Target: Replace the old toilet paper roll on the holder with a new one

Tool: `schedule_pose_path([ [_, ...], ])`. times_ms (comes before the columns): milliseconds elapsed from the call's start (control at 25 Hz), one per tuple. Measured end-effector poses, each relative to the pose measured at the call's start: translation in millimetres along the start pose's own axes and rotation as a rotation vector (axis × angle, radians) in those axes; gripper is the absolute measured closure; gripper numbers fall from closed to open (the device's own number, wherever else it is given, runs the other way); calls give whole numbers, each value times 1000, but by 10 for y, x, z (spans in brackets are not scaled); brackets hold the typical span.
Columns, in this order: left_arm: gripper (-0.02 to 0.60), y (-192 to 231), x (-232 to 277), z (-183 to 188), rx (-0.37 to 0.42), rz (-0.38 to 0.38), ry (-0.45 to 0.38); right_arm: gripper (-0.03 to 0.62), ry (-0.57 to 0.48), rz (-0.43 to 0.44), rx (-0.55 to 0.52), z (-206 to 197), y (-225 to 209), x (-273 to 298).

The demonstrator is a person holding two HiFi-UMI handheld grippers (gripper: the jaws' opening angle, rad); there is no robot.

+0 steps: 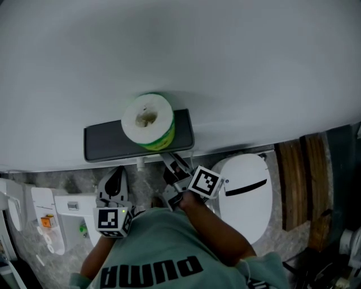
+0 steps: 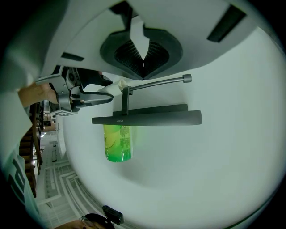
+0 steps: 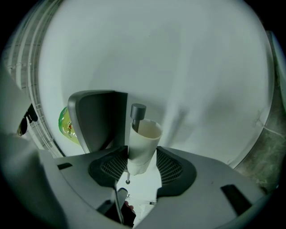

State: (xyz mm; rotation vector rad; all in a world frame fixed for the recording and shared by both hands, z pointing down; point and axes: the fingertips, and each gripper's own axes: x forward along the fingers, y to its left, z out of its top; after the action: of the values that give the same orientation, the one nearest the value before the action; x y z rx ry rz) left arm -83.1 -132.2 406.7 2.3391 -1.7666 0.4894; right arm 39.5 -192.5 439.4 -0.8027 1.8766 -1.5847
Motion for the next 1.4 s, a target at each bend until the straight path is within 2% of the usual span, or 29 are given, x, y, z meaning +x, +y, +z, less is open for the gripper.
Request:
schedule_pose_path([
  [280, 578, -33, 21, -23, 5, -14, 0, 402, -25, -6, -9, 39, 17, -43],
  [640, 578, -188, -14, 120, 11, -30, -45, 410, -63, -23, -47, 202, 44, -222],
  [760, 578, -233, -19, 86, 13, -33, -49, 411, -82, 0, -48, 274, 84, -260],
  [1400, 578, -708, 275, 148, 13, -135, -95, 411, -164, -20, -93, 795, 73, -600],
])
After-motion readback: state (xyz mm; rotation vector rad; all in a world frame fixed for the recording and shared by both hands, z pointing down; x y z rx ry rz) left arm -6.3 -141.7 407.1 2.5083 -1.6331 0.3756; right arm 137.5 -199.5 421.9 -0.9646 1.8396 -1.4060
